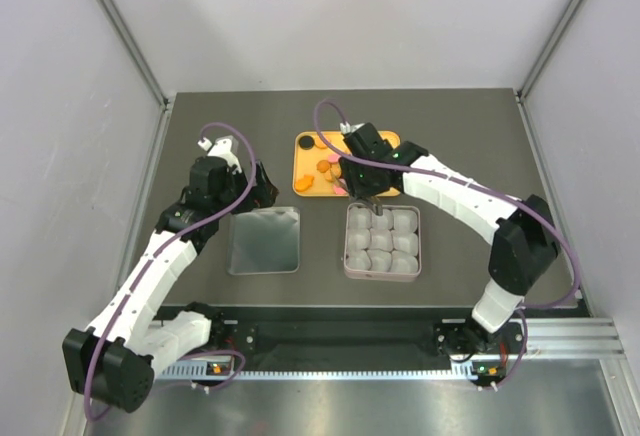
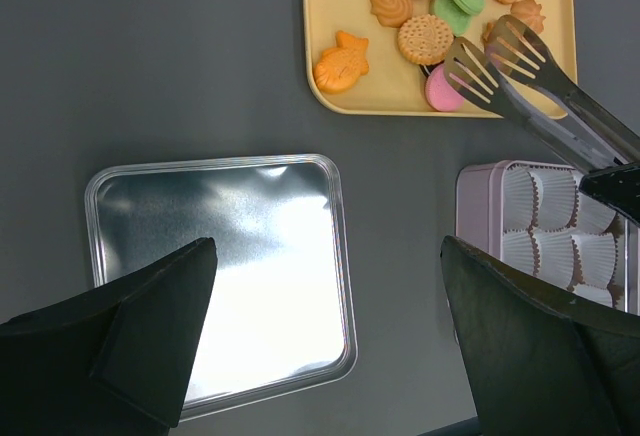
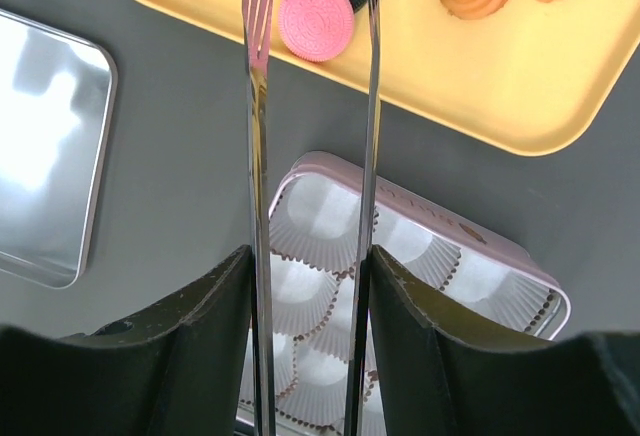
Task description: Pack the cookies
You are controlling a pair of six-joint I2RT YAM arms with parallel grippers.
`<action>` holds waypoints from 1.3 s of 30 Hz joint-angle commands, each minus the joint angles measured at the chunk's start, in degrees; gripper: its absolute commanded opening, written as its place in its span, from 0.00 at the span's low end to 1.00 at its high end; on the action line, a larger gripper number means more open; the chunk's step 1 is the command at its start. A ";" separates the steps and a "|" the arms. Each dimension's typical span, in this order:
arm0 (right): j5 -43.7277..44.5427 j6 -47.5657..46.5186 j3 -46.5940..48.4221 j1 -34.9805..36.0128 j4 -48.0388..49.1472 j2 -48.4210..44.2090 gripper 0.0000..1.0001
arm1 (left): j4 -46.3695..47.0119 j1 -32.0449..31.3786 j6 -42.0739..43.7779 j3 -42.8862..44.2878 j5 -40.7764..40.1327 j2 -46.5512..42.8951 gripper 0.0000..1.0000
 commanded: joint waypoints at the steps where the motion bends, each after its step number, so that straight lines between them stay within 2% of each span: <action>1: 0.98 -0.28 2.84 1.47 1.52 0.58 0.48 | 1.32 0.23 0.71 0.93 0.20 -1.12 0.99; 29: 3.44 -0.89 2.93 2.79 1.17 5.33 0.49 | 1.32 0.40 0.71 0.75 0.64 -1.12 0.99; 39: 2.30 -1.07 3.10 2.26 0.12 3.22 0.44 | 1.33 0.40 0.62 0.75 0.64 -0.94 0.99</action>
